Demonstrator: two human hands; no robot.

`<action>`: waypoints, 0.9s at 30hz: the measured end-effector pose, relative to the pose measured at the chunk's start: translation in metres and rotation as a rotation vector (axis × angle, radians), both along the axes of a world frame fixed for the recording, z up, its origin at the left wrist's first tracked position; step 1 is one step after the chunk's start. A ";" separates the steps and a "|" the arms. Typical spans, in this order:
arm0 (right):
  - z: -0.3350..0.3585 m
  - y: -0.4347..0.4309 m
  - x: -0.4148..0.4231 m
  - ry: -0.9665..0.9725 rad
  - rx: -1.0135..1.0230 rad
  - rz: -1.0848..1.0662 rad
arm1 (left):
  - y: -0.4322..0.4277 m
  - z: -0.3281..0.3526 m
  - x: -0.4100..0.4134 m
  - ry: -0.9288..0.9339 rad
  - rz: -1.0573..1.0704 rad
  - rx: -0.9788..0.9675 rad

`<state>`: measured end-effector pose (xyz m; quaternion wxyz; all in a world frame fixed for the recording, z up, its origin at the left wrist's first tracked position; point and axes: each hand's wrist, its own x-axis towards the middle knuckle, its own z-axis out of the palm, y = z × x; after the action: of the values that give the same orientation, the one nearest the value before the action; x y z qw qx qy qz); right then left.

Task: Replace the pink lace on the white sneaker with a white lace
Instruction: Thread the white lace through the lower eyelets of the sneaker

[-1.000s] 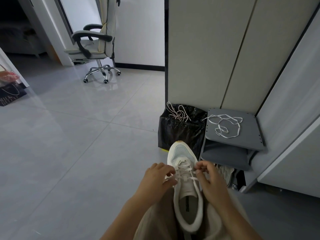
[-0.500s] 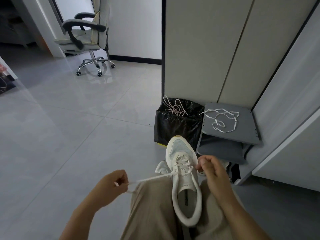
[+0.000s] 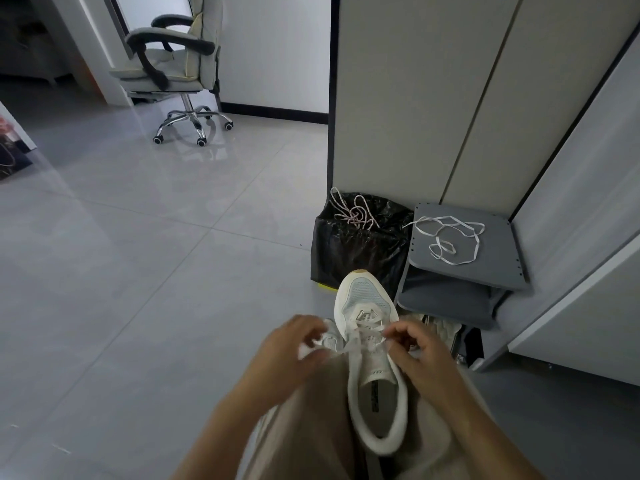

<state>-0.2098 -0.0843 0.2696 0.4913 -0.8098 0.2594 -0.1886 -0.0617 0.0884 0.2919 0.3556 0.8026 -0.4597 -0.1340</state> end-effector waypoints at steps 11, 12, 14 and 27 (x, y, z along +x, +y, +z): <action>0.032 -0.023 0.027 0.374 -0.366 0.346 | -0.036 0.003 -0.016 0.180 -0.066 0.221; 0.029 -0.022 0.029 0.370 -0.361 0.330 | -0.036 0.001 -0.014 0.201 -0.021 0.209; 0.025 -0.020 0.028 0.341 -0.308 0.292 | -0.042 -0.003 -0.011 0.195 0.065 0.202; 0.034 0.003 0.005 0.006 0.215 0.029 | -0.046 0.035 -0.003 0.948 0.107 -0.079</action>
<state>-0.2052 -0.0816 0.3041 0.5772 -0.7566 0.2680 -0.1501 -0.0651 0.0424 0.3271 0.5626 0.6615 -0.2099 -0.4492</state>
